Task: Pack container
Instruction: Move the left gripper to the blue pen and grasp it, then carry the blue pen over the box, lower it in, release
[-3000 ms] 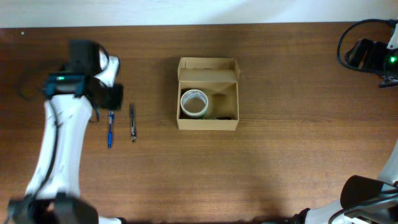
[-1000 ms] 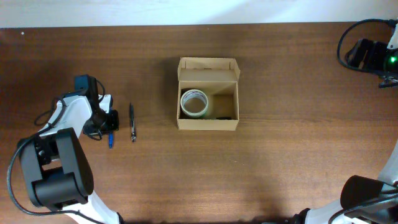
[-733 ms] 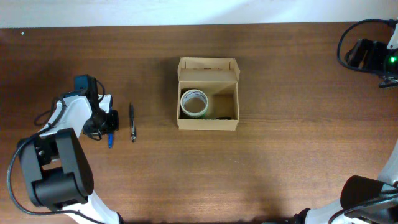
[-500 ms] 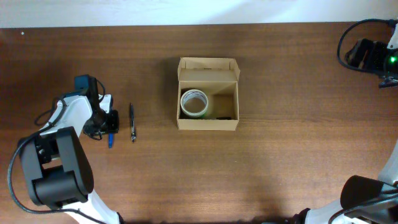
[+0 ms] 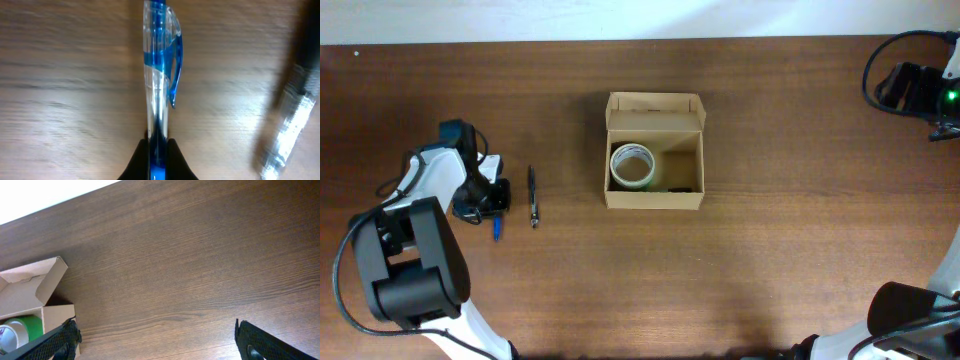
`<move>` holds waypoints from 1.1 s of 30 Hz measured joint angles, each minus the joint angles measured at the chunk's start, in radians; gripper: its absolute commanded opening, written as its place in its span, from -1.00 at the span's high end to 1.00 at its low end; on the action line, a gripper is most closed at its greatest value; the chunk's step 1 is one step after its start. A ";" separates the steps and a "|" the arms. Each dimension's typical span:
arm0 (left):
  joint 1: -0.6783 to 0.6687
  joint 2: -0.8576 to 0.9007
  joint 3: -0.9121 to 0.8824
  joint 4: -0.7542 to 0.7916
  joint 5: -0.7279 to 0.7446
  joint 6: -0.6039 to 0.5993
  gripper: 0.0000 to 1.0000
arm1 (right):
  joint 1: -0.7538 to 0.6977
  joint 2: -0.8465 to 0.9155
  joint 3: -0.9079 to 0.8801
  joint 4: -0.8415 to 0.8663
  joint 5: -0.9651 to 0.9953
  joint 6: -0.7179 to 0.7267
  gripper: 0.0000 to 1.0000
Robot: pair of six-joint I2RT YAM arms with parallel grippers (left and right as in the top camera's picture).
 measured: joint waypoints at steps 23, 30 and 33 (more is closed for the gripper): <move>-0.591 -0.097 0.820 -0.527 0.113 0.850 0.97 | 0.000 0.000 0.000 0.000 0.000 0.000 -0.98; -0.731 0.007 0.777 -0.498 0.054 0.949 0.97 | 0.000 0.000 0.000 0.000 0.000 0.000 -0.98; -0.751 0.076 0.776 -0.471 0.044 0.959 0.97 | 0.000 0.000 0.000 0.000 0.000 0.000 -0.98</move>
